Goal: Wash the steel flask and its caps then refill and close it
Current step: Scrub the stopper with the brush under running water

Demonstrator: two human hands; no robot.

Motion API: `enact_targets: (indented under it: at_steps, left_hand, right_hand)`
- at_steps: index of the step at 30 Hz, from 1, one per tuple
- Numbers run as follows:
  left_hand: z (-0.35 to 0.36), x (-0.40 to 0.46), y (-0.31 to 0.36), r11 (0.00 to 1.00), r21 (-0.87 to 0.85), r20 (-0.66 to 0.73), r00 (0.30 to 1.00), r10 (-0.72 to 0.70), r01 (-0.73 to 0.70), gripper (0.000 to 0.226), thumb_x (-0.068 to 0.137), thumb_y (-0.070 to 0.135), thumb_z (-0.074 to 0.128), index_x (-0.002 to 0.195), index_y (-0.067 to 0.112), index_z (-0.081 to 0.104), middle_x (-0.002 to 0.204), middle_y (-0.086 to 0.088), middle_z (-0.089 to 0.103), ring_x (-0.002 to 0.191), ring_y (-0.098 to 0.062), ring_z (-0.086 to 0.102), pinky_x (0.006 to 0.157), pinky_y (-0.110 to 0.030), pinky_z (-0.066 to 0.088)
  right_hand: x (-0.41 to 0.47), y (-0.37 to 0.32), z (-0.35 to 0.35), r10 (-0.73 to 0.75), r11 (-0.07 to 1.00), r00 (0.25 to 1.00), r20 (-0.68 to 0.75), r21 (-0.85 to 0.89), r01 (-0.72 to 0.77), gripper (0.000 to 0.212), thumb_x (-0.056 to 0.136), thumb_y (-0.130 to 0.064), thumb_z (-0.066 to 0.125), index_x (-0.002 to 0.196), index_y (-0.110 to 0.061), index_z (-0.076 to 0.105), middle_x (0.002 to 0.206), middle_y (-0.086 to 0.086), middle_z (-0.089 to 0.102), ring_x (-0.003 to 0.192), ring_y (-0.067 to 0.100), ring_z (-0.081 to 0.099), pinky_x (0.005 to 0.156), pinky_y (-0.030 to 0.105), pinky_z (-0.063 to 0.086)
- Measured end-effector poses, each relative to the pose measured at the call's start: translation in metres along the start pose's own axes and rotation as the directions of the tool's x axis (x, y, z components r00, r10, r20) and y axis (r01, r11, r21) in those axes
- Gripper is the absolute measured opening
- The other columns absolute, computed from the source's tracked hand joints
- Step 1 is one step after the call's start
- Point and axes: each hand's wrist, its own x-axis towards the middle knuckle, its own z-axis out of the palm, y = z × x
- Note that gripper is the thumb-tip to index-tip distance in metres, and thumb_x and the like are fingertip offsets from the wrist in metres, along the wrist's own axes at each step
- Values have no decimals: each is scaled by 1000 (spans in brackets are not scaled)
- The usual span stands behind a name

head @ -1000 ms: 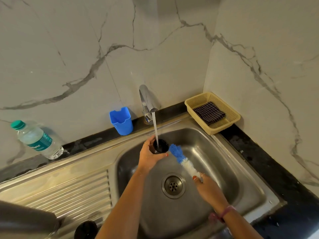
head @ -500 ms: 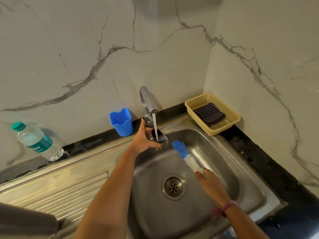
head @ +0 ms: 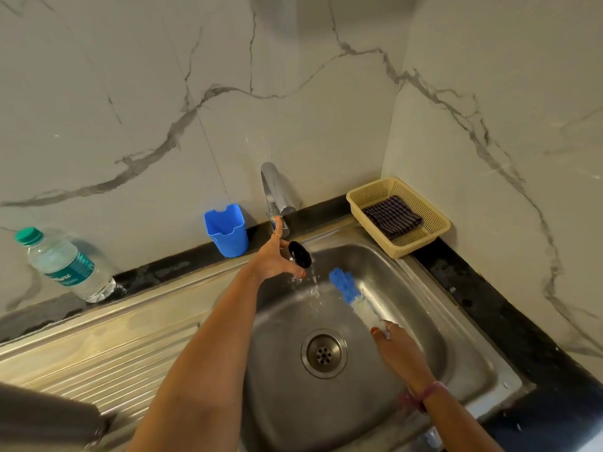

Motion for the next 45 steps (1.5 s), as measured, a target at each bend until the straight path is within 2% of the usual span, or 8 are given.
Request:
enact_targets:
  at_steps: [7,13,18,23,29,35,41,45]
  left_hand:
    - [9,0,-6,998,54,-80,997,-20,25,142,67,5,89,155,29,-20,137,-9,54,127,-27,50,111,-42,37]
    - [29,-24,-17,991,108,-200,978,-62,85,83,69,16,87,134,16,35,125,-3,51,108,-16,50,87,-27,41]
    - [42,-44,-35,989,148,-268,963,35,5,73,67,19,88,130,18,50,124,0,45,106,-11,47,83,-16,39]
    - [54,-64,-46,990,140,-275,961,19,21,77,67,26,86,134,31,49,130,2,41,122,-19,44,107,-35,42]
    - [66,-92,-51,989,126,-264,964,-44,79,92,45,44,80,129,36,43,124,-2,51,109,-21,57,94,-35,54]
    - [74,-117,-59,980,180,-263,964,-40,89,83,58,29,84,134,30,50,123,4,51,123,-24,47,103,-43,48]
    - [80,-138,-67,981,141,-325,942,-81,133,85,57,30,81,138,28,53,119,4,48,121,-27,47,105,-43,46]
    - [80,-150,-75,978,142,-364,927,-93,154,81,65,22,83,140,27,53,116,4,45,121,-28,45,107,-42,43]
  right_hand:
    - [0,-1,-2,-14,1000,1000,-5,-13,14,40,99,-30,43,135,-13,48,76,-7,58,61,7,59,58,21,42]
    - [-6,-2,-7,-42,999,999,-1,-12,42,28,98,-29,45,120,-14,57,77,-4,61,64,9,60,58,24,44]
    - [-9,-1,-8,-43,999,999,23,-19,43,29,98,-31,45,118,-15,58,78,-2,62,64,11,58,60,28,44]
    - [-18,-1,-11,-78,996,996,48,-31,79,28,99,-30,46,120,-16,56,77,0,63,63,12,58,55,26,44]
    - [-24,-6,-20,-139,988,983,120,-52,146,25,99,-29,47,116,-16,59,75,2,63,61,12,55,56,26,44]
    - [-33,-12,-24,-192,977,969,157,-66,205,25,97,-27,49,119,-18,58,84,6,67,66,15,58,65,34,50]
    - [-41,-21,-18,-237,962,949,209,-86,260,24,97,-26,48,118,-20,58,73,0,62,57,11,53,52,22,40]
    - [-41,-26,-9,-242,958,943,228,-100,270,22,95,-29,51,112,-24,62,77,3,68,62,16,60,59,31,47]
